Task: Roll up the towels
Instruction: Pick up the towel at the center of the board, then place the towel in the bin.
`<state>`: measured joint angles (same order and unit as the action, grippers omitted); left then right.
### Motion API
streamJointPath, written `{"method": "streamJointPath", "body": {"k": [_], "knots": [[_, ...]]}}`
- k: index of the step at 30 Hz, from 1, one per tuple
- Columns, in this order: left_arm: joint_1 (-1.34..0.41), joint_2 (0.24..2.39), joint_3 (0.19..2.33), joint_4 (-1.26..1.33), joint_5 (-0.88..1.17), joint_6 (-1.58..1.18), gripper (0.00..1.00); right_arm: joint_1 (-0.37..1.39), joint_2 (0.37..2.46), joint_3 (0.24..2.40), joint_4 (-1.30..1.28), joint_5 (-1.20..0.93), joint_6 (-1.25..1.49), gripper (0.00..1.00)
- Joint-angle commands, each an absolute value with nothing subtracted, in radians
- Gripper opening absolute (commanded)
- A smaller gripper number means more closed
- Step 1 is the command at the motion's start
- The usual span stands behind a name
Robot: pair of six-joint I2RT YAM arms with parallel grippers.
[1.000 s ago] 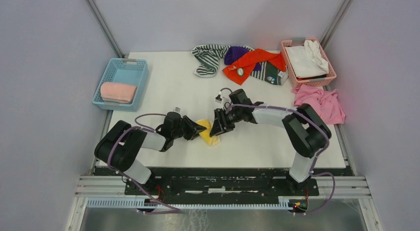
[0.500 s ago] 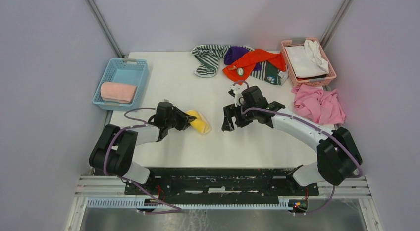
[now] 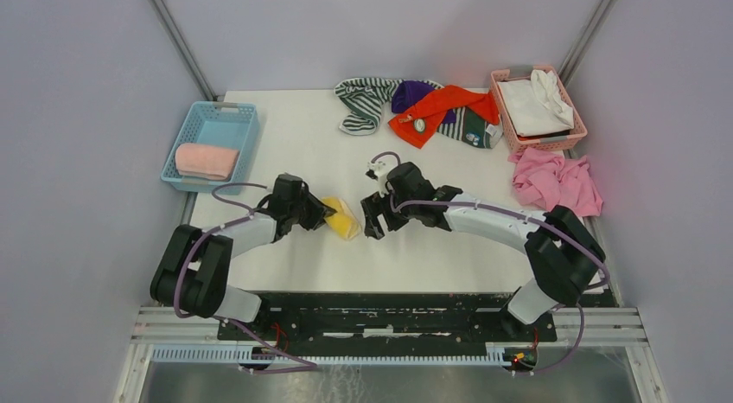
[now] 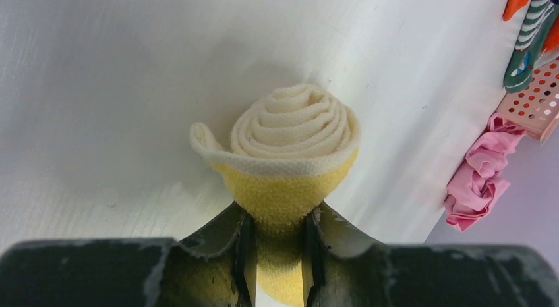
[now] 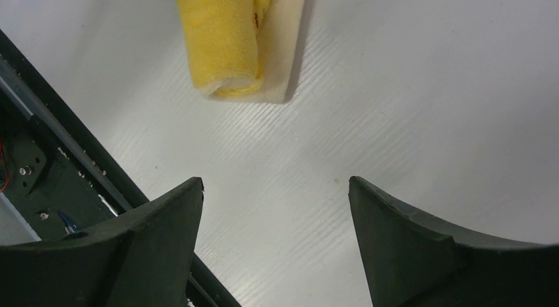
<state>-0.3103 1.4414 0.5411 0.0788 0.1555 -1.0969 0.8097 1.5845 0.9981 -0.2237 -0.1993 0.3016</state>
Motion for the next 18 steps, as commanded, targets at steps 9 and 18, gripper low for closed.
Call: {"method": "streamJointPath", "body": {"k": [9, 18], "knots": [[-0.106, 1.361, 0.785, -0.083, 0.183, -1.039, 0.03, 0.803, 1.396, 0.866, -0.18, -0.034, 0.291, 0.89], [0.135, 1.48, 1.081, -0.118, 0.208, -1.045, 0.03, 0.797, 1.313, 0.785, -0.219, 0.042, 0.265, 0.94]]}}
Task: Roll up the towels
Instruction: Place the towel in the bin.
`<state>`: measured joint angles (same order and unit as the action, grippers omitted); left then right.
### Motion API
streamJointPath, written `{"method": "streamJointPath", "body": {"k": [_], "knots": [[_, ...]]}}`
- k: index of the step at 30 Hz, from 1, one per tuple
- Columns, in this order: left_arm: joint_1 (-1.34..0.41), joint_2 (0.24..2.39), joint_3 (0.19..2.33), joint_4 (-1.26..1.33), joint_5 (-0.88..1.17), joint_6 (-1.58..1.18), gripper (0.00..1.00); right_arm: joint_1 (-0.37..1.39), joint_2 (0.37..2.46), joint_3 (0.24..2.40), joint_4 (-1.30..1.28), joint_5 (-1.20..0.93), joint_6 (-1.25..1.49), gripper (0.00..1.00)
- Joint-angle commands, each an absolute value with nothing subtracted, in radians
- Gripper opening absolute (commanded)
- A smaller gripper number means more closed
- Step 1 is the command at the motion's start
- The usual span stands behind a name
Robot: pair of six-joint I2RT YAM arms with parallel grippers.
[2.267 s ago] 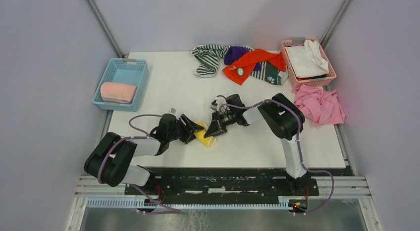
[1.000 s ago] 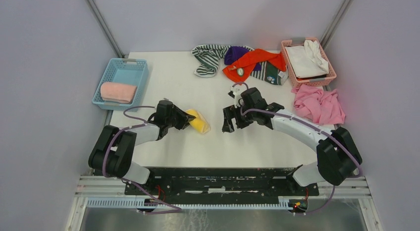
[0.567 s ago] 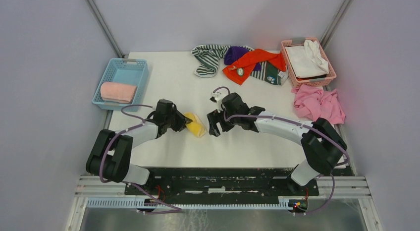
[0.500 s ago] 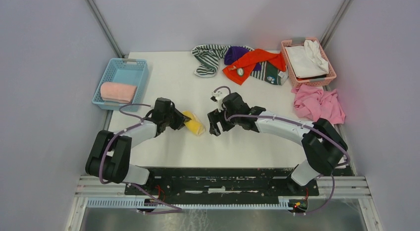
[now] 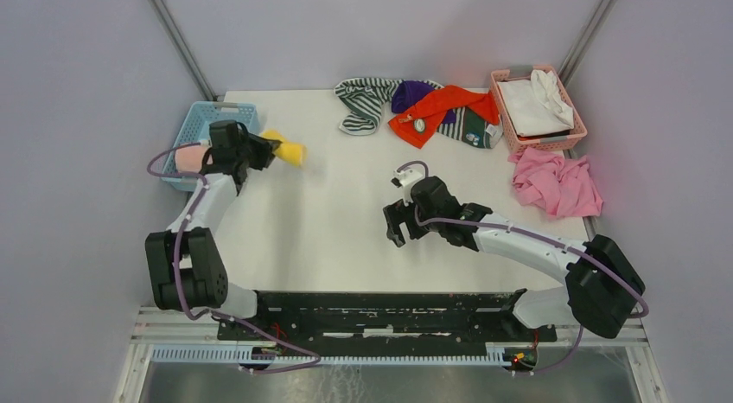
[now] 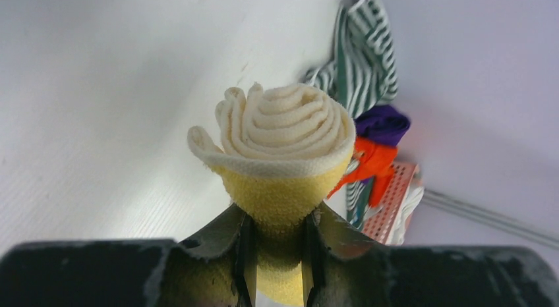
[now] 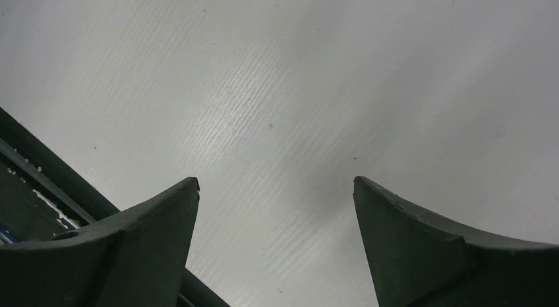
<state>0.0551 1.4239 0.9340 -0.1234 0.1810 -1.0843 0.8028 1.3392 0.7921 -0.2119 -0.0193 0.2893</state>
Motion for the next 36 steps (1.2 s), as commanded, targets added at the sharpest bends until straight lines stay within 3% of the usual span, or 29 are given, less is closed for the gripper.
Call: {"method": "streamJointPath", "body": {"k": [1, 23, 36], "knots": [[0.156, 1.5, 1.115, -0.115, 0.206, -1.049, 0.03, 0.797, 1.317, 0.787, -0.225, 0.046, 0.26, 0.94], [0.452, 2.062, 1.591, 0.092, 0.315, -1.124, 0.04, 0.736, 1.41, 0.844, -0.295, 0.029, 0.174, 0.95], [0.466, 2.158, 1.662, -0.246, 0.102, -0.97, 0.04, 0.729, 1.449, 0.873, -0.318, 0.025, 0.168, 0.95]]}}
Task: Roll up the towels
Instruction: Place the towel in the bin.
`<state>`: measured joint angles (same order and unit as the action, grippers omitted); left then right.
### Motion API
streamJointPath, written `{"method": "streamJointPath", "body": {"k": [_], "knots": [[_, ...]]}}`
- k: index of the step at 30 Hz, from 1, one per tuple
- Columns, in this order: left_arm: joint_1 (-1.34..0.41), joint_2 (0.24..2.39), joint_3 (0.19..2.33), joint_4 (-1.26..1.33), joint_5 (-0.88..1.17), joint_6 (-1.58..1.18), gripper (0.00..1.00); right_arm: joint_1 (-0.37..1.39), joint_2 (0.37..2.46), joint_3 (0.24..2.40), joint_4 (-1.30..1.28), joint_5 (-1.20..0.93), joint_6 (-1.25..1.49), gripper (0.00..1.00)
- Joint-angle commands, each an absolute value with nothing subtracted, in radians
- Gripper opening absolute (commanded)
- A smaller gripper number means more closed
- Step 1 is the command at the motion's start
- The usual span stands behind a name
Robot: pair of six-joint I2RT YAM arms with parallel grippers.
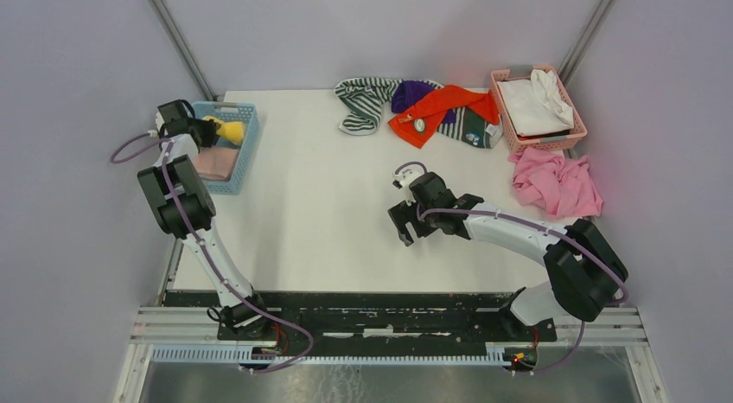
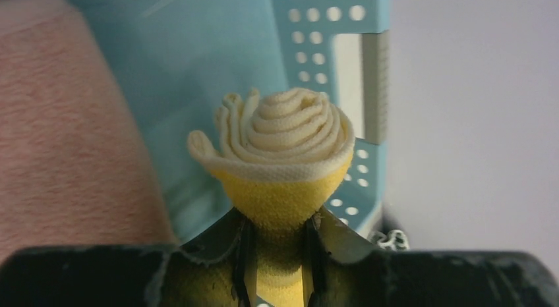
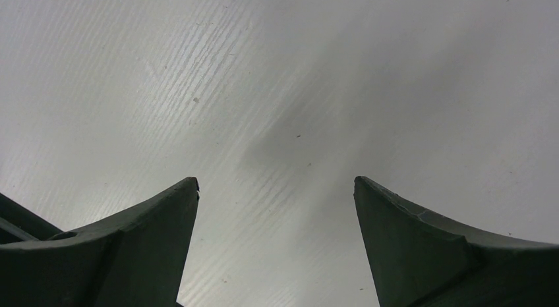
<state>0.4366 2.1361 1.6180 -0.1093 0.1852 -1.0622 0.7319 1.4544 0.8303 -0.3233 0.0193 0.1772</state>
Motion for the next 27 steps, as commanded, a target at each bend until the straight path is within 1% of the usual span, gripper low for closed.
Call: {"method": "streamJointPath", "body": {"k": [1, 8, 9, 11, 15, 20, 27], "knots": [[0.465, 2.159, 1.662, -0.271, 0.074, -0.953, 0.04, 0.729, 1.447, 0.87, -0.318, 0.026, 0.167, 0.95], [0.468, 2.155, 1.666, -0.438, -0.05, -0.917, 0.04, 0.727, 1.444, 0.869, -0.321, 0.037, 0.165, 0.95], [0.467, 2.148, 1.648, -0.475, -0.102, -0.927, 0.06, 0.728, 1.451, 0.871, -0.318, 0.034, 0.168, 0.95], [0.467, 2.152, 1.648, -0.494, -0.127, -0.929, 0.08, 0.727, 1.451, 0.87, -0.316, 0.031, 0.171, 0.95], [0.463, 2.194, 1.697, -0.546, -0.181, -0.905, 0.11, 0.727, 1.449, 0.862, -0.312, 0.036, 0.169, 0.95], [0.457, 2.293, 1.811, -0.641, -0.197, -0.863, 0.16, 0.727, 1.461, 0.86, -0.3, 0.034, 0.17, 0.95], [0.457, 2.283, 1.817, -0.645, -0.18, -0.86, 0.35, 0.726, 1.462, 0.865, -0.304, 0.041, 0.166, 0.95]]}}
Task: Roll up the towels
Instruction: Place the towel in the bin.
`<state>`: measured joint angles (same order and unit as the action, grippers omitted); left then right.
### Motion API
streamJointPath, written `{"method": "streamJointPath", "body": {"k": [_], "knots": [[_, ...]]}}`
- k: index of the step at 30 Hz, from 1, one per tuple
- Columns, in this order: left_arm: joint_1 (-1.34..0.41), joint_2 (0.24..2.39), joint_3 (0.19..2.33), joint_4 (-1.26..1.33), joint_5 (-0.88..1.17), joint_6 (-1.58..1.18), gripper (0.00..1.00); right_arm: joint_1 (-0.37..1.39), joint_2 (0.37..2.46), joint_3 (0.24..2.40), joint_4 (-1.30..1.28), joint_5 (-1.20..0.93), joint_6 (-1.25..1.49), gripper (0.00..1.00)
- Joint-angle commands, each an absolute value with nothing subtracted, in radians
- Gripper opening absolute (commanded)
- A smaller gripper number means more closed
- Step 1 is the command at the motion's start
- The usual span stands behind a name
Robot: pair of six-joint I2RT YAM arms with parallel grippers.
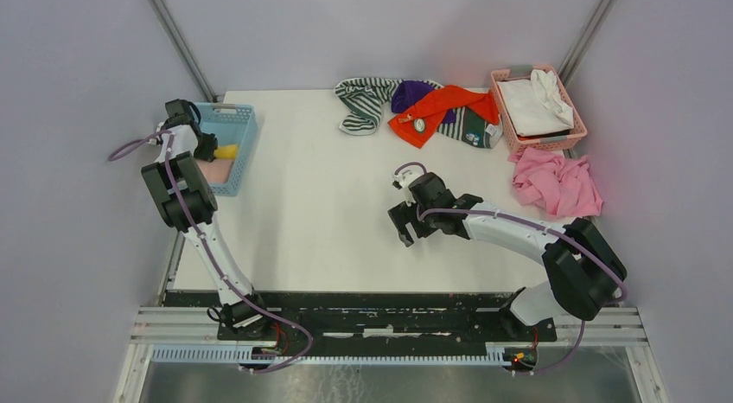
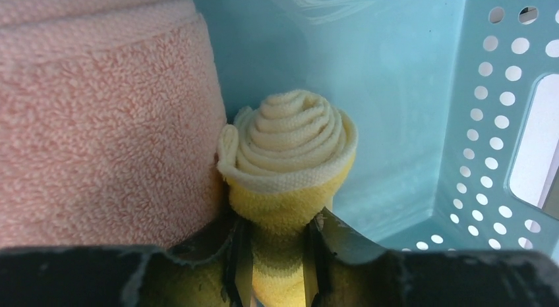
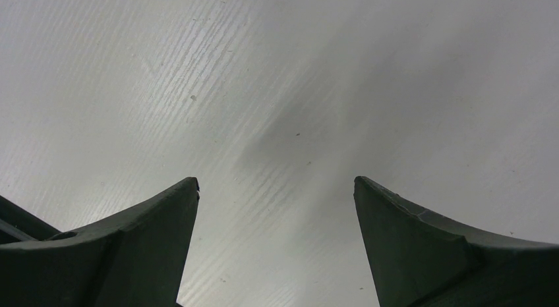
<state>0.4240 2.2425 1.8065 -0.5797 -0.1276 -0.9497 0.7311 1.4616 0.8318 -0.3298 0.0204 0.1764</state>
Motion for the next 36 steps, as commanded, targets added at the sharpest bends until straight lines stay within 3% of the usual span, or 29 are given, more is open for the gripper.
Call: {"method": "streamJointPath", "body": {"k": [1, 19, 36], "knots": [[0.458, 2.274, 1.819, -0.645, -0.177, -0.863, 0.37, 0.727, 1.46, 0.864, -0.304, 0.042, 0.166, 0.95], [0.457, 2.131, 1.822, -0.644, -0.167, -0.916, 0.61, 0.727, 1.415, 0.855, -0.299, 0.036, 0.164, 0.95], [0.46, 2.025, 1.785, -0.645, -0.167, -0.919, 0.75, 0.726, 1.406, 0.858, -0.293, 0.034, 0.168, 0.95]]}}
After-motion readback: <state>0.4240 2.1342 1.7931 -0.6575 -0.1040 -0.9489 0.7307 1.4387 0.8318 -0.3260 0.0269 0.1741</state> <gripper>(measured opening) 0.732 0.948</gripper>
